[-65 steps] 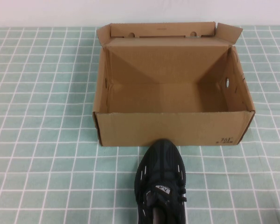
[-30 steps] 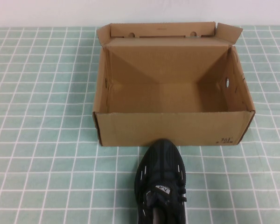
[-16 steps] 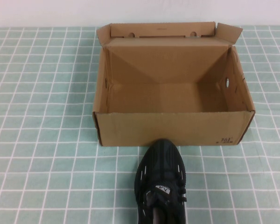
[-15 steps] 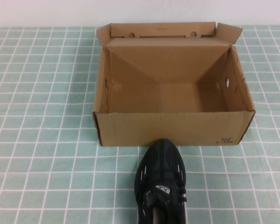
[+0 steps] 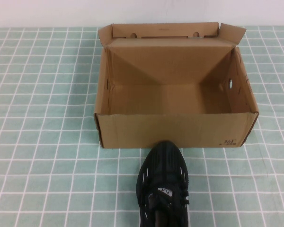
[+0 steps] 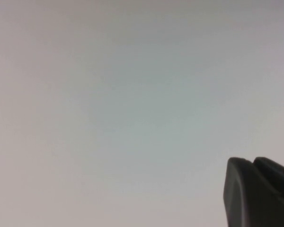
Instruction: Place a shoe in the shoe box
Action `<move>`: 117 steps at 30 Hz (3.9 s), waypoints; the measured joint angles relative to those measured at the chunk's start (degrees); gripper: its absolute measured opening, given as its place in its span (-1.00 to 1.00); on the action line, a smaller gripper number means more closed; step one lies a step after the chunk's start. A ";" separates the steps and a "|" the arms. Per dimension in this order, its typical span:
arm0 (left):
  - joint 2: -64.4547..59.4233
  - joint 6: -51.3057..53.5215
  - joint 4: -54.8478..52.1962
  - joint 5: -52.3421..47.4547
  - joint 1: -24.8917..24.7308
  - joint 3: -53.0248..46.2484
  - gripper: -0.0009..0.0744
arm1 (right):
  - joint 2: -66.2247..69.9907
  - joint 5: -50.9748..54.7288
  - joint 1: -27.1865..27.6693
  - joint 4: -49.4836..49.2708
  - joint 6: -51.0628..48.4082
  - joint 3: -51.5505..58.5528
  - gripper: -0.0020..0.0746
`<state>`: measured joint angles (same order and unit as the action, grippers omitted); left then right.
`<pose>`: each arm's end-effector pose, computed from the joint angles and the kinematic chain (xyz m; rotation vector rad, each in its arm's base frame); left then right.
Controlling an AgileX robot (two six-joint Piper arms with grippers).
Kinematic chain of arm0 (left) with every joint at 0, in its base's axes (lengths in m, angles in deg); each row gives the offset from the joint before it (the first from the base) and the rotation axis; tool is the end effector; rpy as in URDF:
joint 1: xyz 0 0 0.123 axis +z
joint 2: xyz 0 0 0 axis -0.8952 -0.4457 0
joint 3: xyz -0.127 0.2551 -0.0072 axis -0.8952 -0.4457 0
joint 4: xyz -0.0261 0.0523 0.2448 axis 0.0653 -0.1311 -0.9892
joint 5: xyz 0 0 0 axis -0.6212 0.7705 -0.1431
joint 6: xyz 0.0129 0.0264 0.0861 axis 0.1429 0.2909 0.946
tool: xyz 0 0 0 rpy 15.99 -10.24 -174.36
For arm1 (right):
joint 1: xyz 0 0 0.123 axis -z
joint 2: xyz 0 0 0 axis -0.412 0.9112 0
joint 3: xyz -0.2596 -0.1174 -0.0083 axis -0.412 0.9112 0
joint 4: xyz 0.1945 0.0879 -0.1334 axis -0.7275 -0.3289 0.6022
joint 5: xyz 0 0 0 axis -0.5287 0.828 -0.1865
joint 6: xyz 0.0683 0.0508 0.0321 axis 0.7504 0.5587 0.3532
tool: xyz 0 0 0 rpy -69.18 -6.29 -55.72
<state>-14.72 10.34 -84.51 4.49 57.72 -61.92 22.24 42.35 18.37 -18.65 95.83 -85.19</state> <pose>0.0150 -0.0052 0.3619 -0.0218 0.8524 -0.3388 0.0164 -0.0007 0.4138 0.0939 0.8306 0.3425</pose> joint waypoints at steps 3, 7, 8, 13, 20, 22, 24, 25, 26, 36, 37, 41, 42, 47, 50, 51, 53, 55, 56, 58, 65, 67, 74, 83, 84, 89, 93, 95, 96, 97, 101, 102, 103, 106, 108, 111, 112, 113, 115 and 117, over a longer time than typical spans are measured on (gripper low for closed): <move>-5.68 -2.37 -0.24 -9.10 0.00 6.68 -0.98 | 6.96 12.03 0.00 0.00 0.25 -6.89 -0.97; -12.48 -3.85 -0.24 -19.78 0.00 14.27 -0.98 | 15.44 27.19 0.00 0.00 1.07 -12.22 -0.97; -13.59 -3.95 -0.24 -21.90 0.00 15.11 -0.98 | 17.51 30.13 0.00 0.12 1.07 -12.54 -0.97; -18.08 -3.84 -0.24 -31.48 0.00 16.17 -0.98 | 23.82 38.63 0.00 3.20 -1.20 -12.67 -0.97; -18.67 -2.73 -0.24 -49.48 0.00 16.17 -0.98 | 24.22 44.14 -0.14 -0.89 -2.42 -12.70 -0.97; -18.67 -2.61 -0.24 -50.77 0.00 16.17 -0.98 | 24.98 48.77 -0.14 -1.73 -5.91 -12.70 -0.97; -18.67 -2.61 -0.24 -51.30 0.00 16.17 -0.98 | 26.75 53.57 -0.14 -3.13 -11.77 -12.92 -0.97; -18.67 -2.58 -0.24 -51.40 0.00 16.17 -0.98 | 28.07 56.72 -0.14 -4.56 -15.81 -13.30 -0.97; -18.67 -2.47 -0.24 -51.40 0.00 16.17 -0.98 | 29.32 59.87 -0.14 -6.02 -19.31 -13.94 -0.97; -18.67 -1.68 -0.24 -51.65 0.00 16.17 -0.98 | 47.08 76.26 -10.09 -26.02 -50.92 -23.49 -0.97; -18.67 -1.68 -0.24 -51.65 0.00 16.17 -0.98 | 48.76 76.41 -12.87 -25.78 -51.39 -24.53 -0.97; -18.67 -1.58 -0.24 -51.77 0.00 16.17 -0.98 | 55.17 76.51 -23.68 -19.77 -49.78 -27.91 -0.88; -18.67 -1.58 -0.24 -51.77 0.00 16.17 -0.98 | 56.84 76.25 -26.51 -17.18 -48.10 -28.78 -0.83; -18.67 -1.55 -0.24 -52.84 0.00 16.17 -0.98 | 63.68 75.01 -37.07 -5.01 -38.93 -32.84 -0.39; -18.67 -1.55 -0.24 -54.02 0.00 16.17 -0.98 | 67.00 74.33 -41.11 -1.12 -34.69 -35.12 -0.06; -18.67 -1.55 -0.24 -54.29 0.00 16.17 -0.98 | 68.05 74.21 -42.21 -0.37 -33.86 -35.87 0.01; -18.67 -1.55 -0.24 -54.42 0.00 16.17 -0.98 | 69.96 74.08 -43.95 0.16 -32.96 -36.98 0.08; -18.67 -1.55 -0.24 -54.54 0.00 16.17 -0.98 | 71.60 73.83 -45.16 0.39 -32.55 -37.64 0.11; -18.67 -1.55 -0.24 -54.66 0.00 16.17 -0.98 | 72.21 73.83 -45.48 0.52 -32.34 -37.77 0.12; -18.67 -1.55 -0.24 -54.65 0.00 16.17 -0.98 | 73.74 73.83 -46.17 0.88 -32.34 -37.85 0.13; -18.67 -1.55 -0.13 -54.65 0.00 16.17 -0.98 | 77.08 73.38 -46.46 1.97 -32.25 -37.85 0.14; -18.67 -1.55 -0.13 -54.76 0.00 16.17 -0.98 | 77.83 73.24 -46.46 2.53 -32.25 -37.85 0.14; -18.67 -1.44 -0.13 -54.74 0.00 16.17 -0.98 | 80.18 72.04 -46.46 4.09 -32.21 -37.85 0.14; -18.67 -1.44 -0.13 -54.74 0.00 16.17 -0.98 | 85.12 70.94 -46.46 7.28 -31.47 -37.99 0.14; -18.67 -1.44 -0.13 -54.74 0.00 16.17 -0.98 | 85.42 70.62 -46.46 7.88 -30.74 -37.99 0.13; -18.67 -1.44 -0.02 -54.89 0.00 16.17 -0.98 | 85.84 69.58 -46.55 9.70 -28.00 -37.99 -0.42; -18.67 -1.44 1.22 -55.77 0.00 16.17 -0.98 | 85.84 69.70 -46.69 9.55 -27.40 -37.99 -0.83; -18.67 -1.44 1.93 -56.89 0.00 16.17 -0.98 | 85.84 70.39 -46.69 9.18 -27.40 -38.11 -0.88; -18.67 -1.44 2.18 -57.39 0.00 16.17 -0.98 | 85.72 71.11 -46.69 8.94 -27.36 -38.57 -0.89; -18.67 -1.44 2.45 -57.89 0.00 16.17 -0.98 | 85.48 72.16 -46.83 8.93 -27.21 -39.18 -0.89; -18.67 -1.44 4.24 -59.20 0.00 16.17 -0.98 | 84.17 78.19 -47.83 8.21 -26.21 -43.84 -0.91; -18.67 -1.44 4.90 -59.18 0.00 16.17 -0.98 | 83.75 79.37 -48.10 8.07 -25.96 -45.28 -0.91; -18.67 -1.33 5.99 -59.18 0.00 16.17 -0.98 | 83.40 80.72 -48.39 7.92 -25.67 -47.24 -0.92; -18.67 1.74 10.25 -59.18 0.00 16.17 -0.98 | 82.63 83.59 -48.80 7.34 -24.83 -53.50 -0.92; -18.67 6.44 14.76 -58.96 0.00 16.17 -0.98 | 82.50 84.81 -48.80 7.44 -24.11 -57.88 -0.92; -18.67 17.80 23.40 -58.82 0.00 16.17 -0.98 | 82.38 85.84 -48.80 8.05 -23.38 -63.04 -0.92; -18.67 23.11 27.09 -58.77 0.00 16.17 -0.98 | 82.38 86.08 -48.80 8.42 -23.28 -64.60 -0.92; -18.67 28.94 30.89 -58.77 0.00 16.17 -0.98 | 82.38 86.32 -48.80 9.00 -23.14 -65.98 -0.92; -18.67 40.26 37.85 -58.77 0.00 16.17 -0.98 | 82.38 86.54 -48.80 10.19 -22.80 -67.92 -0.92; -18.67 52.82 45.00 -58.77 0.00 16.17 -0.98 | 82.38 86.78 -48.80 11.86 -22.11 -69.37 -0.92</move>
<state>-33.38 63.17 -39.51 -54.28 57.72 -45.75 104.63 129.13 -30.42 -6.79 73.73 -154.57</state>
